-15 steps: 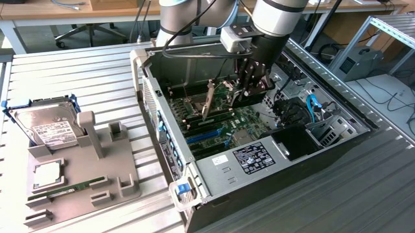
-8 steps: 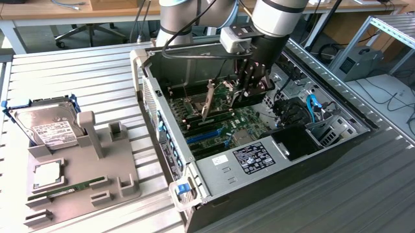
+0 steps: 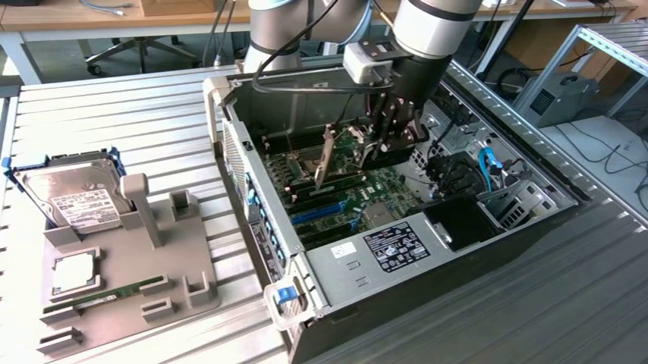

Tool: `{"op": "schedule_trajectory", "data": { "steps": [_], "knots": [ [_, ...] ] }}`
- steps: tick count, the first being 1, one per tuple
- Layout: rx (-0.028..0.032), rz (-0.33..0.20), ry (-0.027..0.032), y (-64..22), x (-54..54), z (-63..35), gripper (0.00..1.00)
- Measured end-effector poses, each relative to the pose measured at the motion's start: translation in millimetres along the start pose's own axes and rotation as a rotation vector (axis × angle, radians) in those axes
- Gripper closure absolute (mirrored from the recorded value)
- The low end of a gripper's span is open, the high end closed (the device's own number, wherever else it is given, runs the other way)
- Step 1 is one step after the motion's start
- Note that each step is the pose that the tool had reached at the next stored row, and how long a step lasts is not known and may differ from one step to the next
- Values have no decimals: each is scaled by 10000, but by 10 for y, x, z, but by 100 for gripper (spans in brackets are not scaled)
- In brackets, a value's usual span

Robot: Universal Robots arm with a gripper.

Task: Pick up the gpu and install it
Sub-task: 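Insert the gpu into the slot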

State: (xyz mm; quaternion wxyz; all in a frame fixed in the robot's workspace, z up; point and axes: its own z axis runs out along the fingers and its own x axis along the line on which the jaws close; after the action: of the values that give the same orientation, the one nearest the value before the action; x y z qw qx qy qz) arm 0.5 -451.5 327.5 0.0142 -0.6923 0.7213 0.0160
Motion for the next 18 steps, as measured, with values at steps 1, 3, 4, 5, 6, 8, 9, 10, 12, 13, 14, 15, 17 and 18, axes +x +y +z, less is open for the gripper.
{"op": "schedule_trajectory", "data": {
  "steps": [1,3,4,5,6,8,9,10,12,13,14,15,17,18],
  "knots": [
    [0,0,0,2,2,0,74],
    [0,1,0,10,5,1,74],
    [0,0,0,16,7,1,74],
    [0,0,0,24,8,2,74],
    [0,0,0,28,9,3,74],
    [0,0,0,35,11,3,74],
    [0,0,0,39,12,4,74],
    [0,0,0,42,14,5,74],
    [0,0,-1,51,16,7,74],
    [0,0,-1,56,18,9,74],
    [0,0,-1,60,19,10,74],
    [0,0,-1,65,21,11,74],
    [0,0,-3,72,23,14,74],
    [0,0,-2,77,25,15,74]
  ]
}}
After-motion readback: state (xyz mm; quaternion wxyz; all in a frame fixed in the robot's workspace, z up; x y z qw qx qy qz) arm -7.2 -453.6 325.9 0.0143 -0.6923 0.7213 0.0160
